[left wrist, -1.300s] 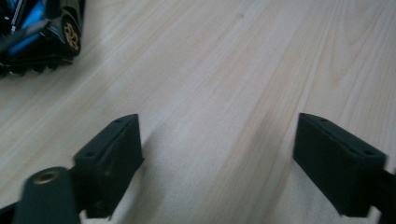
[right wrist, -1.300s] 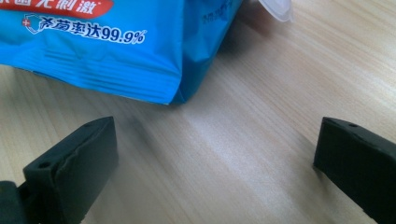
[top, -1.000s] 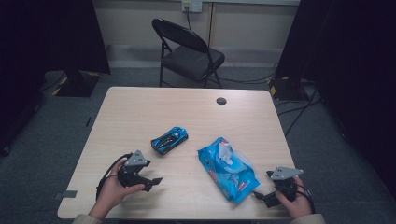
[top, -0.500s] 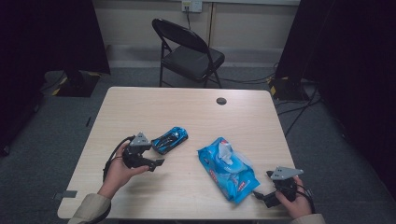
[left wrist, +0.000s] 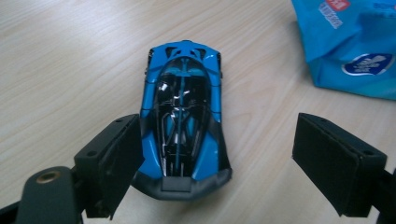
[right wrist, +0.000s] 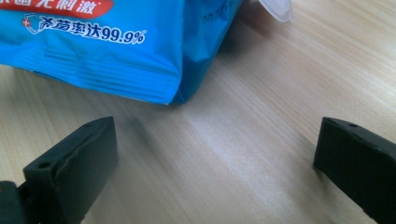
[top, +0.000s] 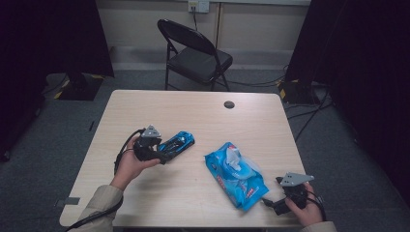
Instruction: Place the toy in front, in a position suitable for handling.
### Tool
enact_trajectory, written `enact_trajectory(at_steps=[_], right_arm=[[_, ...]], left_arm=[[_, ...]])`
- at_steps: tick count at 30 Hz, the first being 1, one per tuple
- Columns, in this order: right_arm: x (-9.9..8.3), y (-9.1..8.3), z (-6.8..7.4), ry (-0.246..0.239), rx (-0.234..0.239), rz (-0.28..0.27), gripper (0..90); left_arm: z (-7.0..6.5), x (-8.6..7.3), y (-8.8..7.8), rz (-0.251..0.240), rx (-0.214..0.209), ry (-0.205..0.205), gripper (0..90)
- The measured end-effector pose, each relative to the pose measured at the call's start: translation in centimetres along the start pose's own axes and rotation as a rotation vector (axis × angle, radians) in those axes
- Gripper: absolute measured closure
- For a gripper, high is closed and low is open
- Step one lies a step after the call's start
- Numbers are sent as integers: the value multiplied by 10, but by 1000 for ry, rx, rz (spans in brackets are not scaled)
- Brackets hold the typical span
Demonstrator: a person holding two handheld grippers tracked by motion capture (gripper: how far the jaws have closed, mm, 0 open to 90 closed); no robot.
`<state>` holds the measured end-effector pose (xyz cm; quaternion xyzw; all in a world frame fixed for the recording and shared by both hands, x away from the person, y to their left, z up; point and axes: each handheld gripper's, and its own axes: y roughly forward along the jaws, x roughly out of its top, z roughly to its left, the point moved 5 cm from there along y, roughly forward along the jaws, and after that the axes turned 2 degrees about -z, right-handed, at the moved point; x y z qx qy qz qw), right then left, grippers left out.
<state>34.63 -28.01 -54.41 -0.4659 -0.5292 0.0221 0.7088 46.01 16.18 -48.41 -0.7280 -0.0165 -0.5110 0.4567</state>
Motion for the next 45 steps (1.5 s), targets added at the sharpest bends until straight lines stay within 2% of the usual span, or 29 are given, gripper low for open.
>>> enact_trajectory(at_steps=[4, 8, 14, 19, 25, 29, 34, 40, 41, 45], right_arm=[[0, 0, 0, 0, 0, 0, 0], [0, 0, 0, 0, 0, 0, 0], [0, 0, 0, 0, 0, 0, 0], [0, 0, 0, 0, 1, 0, 0], [0, 0, 0, 0, 1, 0, 0], [0, 0, 0, 0, 1, 0, 0], [0, 0, 0, 0, 1, 0, 0], [0, 0, 0, -1, 1, 0, 0], [0, 0, 0, 0, 0, -1, 0], [0, 0, 0, 0, 0, -1, 0]], left_arm=[[7, 3, 6, -1, 1, -31, 157], [10, 5, 13, 14, -2, -24, 158], [13, 9, 22, 15, 2, -41, 159], [13, 12, 29, 18, 3, -28, 159], [12, 14, 39, 16, 6, -50, 162], [11, 16, 44, 34, 6, -29, 162], [12, 20, 49, 33, 6, -42, 162], [12, 21, 58, 43, 19, -27, 162], [13, 20, 59, 58, 21, -18, 162], [14, 19, 64, 69, 27, -23, 162]])
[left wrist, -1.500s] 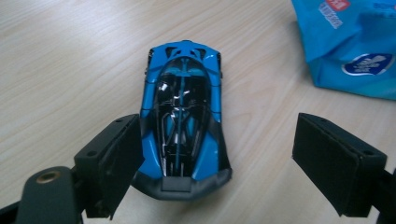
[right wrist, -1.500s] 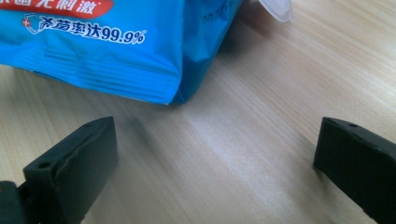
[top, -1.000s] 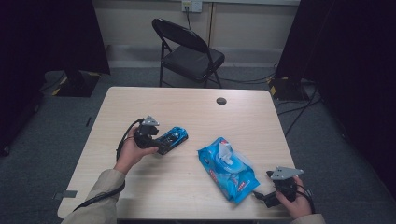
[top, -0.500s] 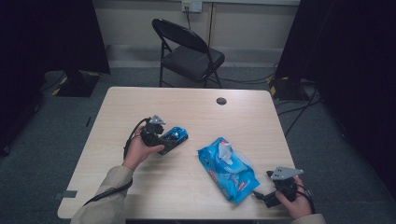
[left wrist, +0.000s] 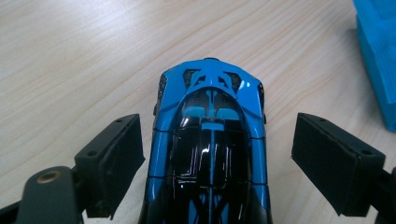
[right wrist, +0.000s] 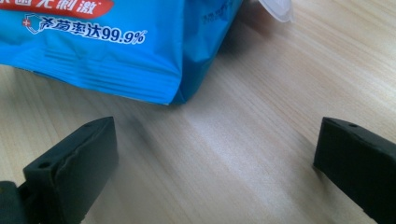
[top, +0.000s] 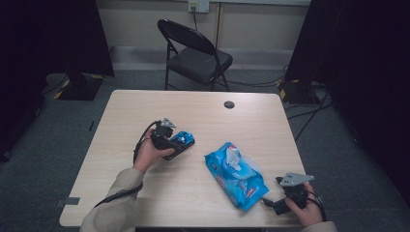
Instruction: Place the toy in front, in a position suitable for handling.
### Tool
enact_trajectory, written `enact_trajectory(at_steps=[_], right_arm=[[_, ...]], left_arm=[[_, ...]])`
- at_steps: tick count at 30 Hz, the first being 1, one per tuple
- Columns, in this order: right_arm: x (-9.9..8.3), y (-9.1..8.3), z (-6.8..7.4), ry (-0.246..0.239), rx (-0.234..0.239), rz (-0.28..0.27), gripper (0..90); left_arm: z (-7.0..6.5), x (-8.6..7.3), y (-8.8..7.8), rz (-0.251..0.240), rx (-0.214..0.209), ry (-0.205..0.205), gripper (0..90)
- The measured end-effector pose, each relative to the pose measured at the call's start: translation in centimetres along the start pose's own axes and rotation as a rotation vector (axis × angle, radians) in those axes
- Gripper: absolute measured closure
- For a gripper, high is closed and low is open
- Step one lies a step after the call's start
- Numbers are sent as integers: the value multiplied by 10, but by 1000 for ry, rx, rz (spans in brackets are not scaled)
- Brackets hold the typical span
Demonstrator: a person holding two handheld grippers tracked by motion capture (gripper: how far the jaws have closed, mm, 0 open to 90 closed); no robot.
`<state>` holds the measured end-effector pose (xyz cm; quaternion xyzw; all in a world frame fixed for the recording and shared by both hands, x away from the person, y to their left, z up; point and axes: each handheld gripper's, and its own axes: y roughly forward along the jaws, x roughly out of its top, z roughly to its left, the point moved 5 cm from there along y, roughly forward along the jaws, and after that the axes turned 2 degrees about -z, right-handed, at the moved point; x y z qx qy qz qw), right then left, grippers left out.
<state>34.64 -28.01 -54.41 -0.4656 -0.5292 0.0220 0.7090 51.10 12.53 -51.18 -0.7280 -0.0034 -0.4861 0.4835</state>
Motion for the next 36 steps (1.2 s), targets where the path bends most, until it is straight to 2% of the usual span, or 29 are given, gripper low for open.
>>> enact_trajectory(at_steps=[8, 9, 12, 13, 18, 22, 23, 24, 28, 29, 32, 33, 36], right_arm=[[0, 0, 0, -1, 1, 0, 0], [0, 0, 0, -1, 0, 0, 0], [0, 0, 0, -1, 1, 0, 0], [0, 0, 0, 0, 0, 0, 0], [0, 0, 0, -1, 1, 0, 0], [0, 0, 0, -1, 0, 0, 0], [0, 0, 0, -1, 0, 0, 0], [0, 0, 0, -1, 0, 0, 0], [0, 0, 0, 0, 0, 0, 0], [0, 0, 0, 0, 0, 0, 0], [0, 0, 0, -1, 0, 0, 0], [0, 0, 0, 0, 0, 0, 0], [0, 0, 0, 0, 0, 0, 0]], left_arm=[[0, -1, 11, 22, 11, -6, 161], [1, -2, 12, 33, 22, 5, 160], [1, -4, 15, 39, 37, -4, 159], [1, -5, 16, 46, 23, -13, 160], [1, -7, 18, 42, 31, -8, 176], [1, -7, 18, 43, 21, 5, 241], [0, -9, 18, 43, 40, 39, 254], [-1, -9, 18, 46, 28, 40, 260], [-1, -10, 17, 44, 32, 45, 265], [-2, -10, 16, 49, 48, 55, 266], [-2, -9, 15, 62, 47, 66, 268], [-2, -8, 14, 64, 63, 75, 268], [-2, -7, 12, 51, 61, 68, 269]])
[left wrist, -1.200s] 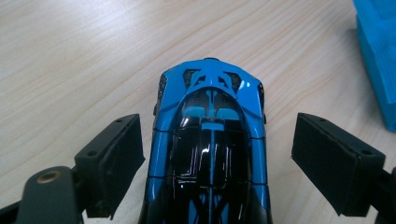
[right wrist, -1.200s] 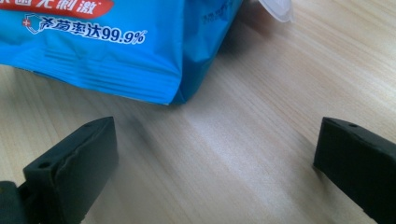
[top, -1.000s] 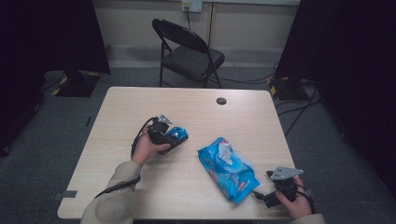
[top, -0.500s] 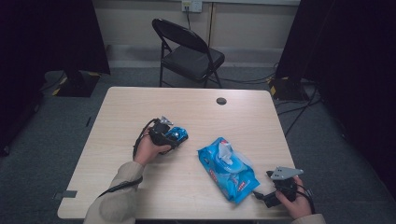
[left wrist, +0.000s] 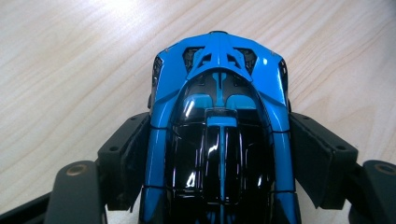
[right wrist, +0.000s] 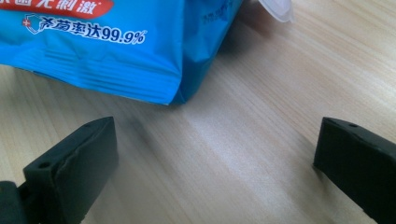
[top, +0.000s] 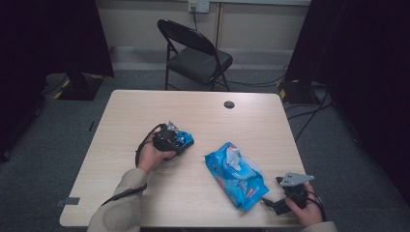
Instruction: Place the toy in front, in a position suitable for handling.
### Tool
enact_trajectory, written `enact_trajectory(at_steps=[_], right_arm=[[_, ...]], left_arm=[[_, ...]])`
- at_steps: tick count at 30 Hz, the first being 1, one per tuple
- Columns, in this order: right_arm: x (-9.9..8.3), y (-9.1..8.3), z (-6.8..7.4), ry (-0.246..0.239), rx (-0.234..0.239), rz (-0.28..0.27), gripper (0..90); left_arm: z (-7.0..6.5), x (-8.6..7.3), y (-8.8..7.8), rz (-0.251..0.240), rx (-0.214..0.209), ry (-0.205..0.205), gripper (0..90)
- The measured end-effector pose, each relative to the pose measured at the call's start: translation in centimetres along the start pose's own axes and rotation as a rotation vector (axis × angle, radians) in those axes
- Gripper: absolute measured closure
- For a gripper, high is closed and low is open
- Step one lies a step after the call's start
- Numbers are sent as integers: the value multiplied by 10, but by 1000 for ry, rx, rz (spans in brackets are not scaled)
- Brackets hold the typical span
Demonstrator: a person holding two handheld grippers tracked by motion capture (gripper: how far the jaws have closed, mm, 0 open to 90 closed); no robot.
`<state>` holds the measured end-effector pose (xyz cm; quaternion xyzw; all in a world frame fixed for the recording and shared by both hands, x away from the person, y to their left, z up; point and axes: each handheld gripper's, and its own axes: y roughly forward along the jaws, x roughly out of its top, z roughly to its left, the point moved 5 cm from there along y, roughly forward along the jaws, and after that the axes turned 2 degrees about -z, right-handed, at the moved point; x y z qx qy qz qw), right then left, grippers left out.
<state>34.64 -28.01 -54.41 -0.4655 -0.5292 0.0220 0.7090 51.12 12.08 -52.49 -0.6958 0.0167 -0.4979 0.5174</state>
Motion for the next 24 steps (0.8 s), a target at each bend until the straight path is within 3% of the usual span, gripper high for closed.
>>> enact_trajectory(at_steps=[3, 7, 14, 24], right_arm=[[0, 0, 0, 0, 0, 0, 0], [0, 0, 0, 0, 0, 0, 0], [0, 0, 0, 0, 0, 0, 0], [0, 0, 0, 0, 0, 0, 0]], left_arm=[[-2, 2, -6, 19, -1, 27, 269], [-3, 2, -11, 25, -13, 29, 269], [-13, -9, -27, 54, -37, 52, 269], [-22, -26, -43, 58, -57, 58, 269]])
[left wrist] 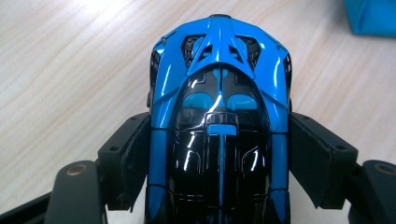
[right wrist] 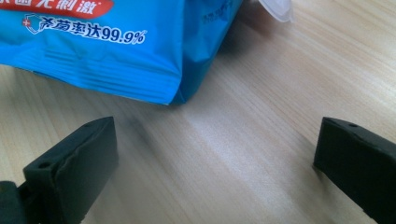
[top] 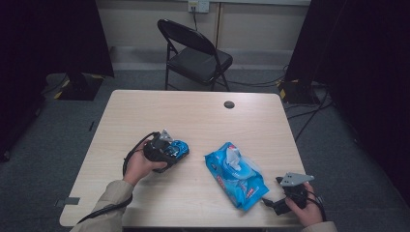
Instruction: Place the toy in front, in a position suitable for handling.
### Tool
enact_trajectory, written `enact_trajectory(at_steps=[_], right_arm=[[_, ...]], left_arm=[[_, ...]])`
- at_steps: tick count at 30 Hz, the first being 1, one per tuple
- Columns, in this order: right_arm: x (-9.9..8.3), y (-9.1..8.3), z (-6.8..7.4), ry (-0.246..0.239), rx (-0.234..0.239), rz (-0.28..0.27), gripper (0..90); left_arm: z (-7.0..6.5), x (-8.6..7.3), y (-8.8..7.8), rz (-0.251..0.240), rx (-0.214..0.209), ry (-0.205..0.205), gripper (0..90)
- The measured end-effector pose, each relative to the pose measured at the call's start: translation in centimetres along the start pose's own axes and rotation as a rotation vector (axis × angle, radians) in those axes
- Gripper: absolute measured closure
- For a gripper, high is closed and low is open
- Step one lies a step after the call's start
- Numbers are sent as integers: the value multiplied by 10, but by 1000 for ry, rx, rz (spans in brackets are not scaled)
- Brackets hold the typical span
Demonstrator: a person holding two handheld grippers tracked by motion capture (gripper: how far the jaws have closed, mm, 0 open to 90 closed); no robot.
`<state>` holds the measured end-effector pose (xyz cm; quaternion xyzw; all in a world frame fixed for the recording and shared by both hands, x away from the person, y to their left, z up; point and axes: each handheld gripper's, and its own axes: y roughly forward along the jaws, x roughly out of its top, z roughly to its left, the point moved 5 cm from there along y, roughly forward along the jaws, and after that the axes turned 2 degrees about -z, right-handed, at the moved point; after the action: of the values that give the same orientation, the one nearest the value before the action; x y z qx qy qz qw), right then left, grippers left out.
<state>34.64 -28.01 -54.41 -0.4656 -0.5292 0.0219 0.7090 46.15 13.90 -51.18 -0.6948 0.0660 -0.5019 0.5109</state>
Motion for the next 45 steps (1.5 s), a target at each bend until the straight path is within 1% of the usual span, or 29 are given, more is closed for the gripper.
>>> enact_trajectory(at_steps=[6, 7, 8, 10, 12, 13, 16, 17, 19, 21, 22, 24, 25, 26, 27, 28, 31, 32, 33, 34, 36, 37, 38, 39, 40, 42, 43, 44, 45], right_arm=[[0, 0, 0, 0, 0, 0, 0], [0, 0, 0, 0, 0, 0, 0], [0, 0, 0, 0, 0, 0, 0], [0, 0, 0, -1, 0, 0, 0], [0, 0, 0, 0, 0, 0, 0], [0, 0, 0, 0, 0, 0, 0], [0, 0, 0, 0, 0, 0, 0], [0, 0, 0, 0, 0, 0, 0], [0, 0, 0, 0, 0, 0, 0], [0, 0, 0, 0, 0, 0, 0], [0, 0, 0, -1, 0, 0, 0], [0, 0, 0, 0, 0, 0, 0], [0, 0, 0, 0, 0, 1, 0], [0, 0, 0, 0, 0, 0, 0], [0, 0, 0, 0, 0, 0, 0], [0, 0, 0, 0, 0, 0, 0], [0, 0, 0, 0, 0, 0, 0], [0, 0, 0, -1, 0, 0, 0], [0, 0, 0, -1, 0, 0, 0], [0, 0, 0, 0, 0, 0, 0], [0, 0, 0, 0, 0, 0, 0], [0, 0, 0, 0, 0, 0, 0], [0, 0, 0, 0, 0, 0, 0], [0, 0, 0, 0, 0, 0, 0], [0, 0, 0, 0, 0, 0, 0], [0, 0, 0, 0, 0, 0, 0], [0, 0, 0, 0, 0, 0, 0], [0, 0, 0, 0, 0, 0, 0], [0, 0, 0, 0, 0, 0, 0]], left_arm=[[6, -4, 0, -4, 0, -26, 269], [9, -6, 4, -13, -4, -46, 269], [9, -6, 5, -16, -7, -51, 269], [9, -7, 9, -12, 1, -47, 269], [9, -7, 11, -8, -6, -52, 269], [8, -7, 13, -14, -1, -47, 269], [8, -7, 14, -16, -7, -45, 268], [8, -7, 14, -26, 2, -56, 267], [9, -9, 14, -33, -8, -66, 266], [9, -9, 14, -39, -3, -67, 261], [10, -10, 14, -36, 5, -65, 251], [12, -12, 13, -30, 28, -60, 174], [12, -13, 12, -33, 18, -78, 155], [12, -15, 10, -27, 6, -82, 164], [13, -17, 9, -31, 14, -92, 163], [13, -19, 8, -26, 3, -100, 154], [13, -24, 5, -28, 6, -103, 160], [12, -26, 5, -17, -4, -105, 176], [12, -26, 5, -27, 5, -105, 192], [11, -27, 5, -27, 1, -103, 191], [11, -27, 5, -28, 8, -95, 201], [9, -25, 6, -42, 1, -77, 219], [7, -24, 7, -45, 15, -72, 258], [7, -23, 6, -32, 12, -78, 259], [7, -23, 7, -38, 13, -87, 260], [7, -22, 7, -39, 15, -85, 260], [8, -22, 7, -44, 32, -73, 262], [8, -19, 5, -51, 33, -74, 262], [9, -17, 3, -59, 28, -86, 267]])
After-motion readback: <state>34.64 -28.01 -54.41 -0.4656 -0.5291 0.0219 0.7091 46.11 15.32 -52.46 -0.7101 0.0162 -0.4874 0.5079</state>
